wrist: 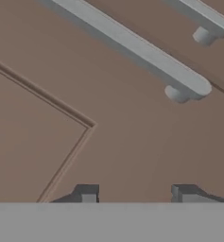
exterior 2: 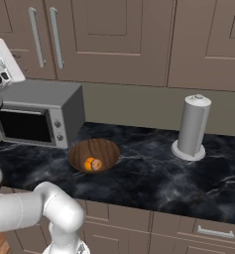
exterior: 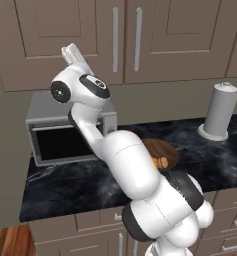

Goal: Open the cabinet. Pick the orange and tangerine from the cabinet and place them into the bowl. Then close the cabinet.

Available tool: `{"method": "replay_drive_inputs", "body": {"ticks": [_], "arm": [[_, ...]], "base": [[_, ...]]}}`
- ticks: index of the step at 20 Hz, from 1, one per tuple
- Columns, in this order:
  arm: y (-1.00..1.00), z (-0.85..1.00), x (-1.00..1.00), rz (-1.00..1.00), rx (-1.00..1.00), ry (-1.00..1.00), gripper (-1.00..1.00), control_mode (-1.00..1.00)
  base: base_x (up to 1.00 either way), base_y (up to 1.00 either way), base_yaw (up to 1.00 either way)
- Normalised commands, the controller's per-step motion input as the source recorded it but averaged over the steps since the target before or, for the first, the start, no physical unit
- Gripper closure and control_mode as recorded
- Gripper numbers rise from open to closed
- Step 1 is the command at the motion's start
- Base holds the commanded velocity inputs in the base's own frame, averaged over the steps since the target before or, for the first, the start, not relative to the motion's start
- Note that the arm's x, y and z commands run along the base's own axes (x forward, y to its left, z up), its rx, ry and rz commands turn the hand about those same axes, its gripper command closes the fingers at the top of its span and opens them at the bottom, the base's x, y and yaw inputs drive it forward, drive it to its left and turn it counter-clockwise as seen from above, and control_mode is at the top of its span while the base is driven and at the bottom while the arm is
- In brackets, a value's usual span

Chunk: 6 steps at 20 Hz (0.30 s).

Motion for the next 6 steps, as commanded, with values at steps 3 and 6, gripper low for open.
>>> {"method": "replay_drive_inputs", "body": {"ticks": [3, 6], "arm": [[-0.02, 0.0, 0.0, 0.02, 0.0, -0.11, -1.0, -1.0], [-0.01, 0.0, -0.15, 0.02, 0.0, -0.1, -1.0, -1.0]], "base": [[0.0, 0.0, 0.0], [0.0, 0.0, 0.0]]}}
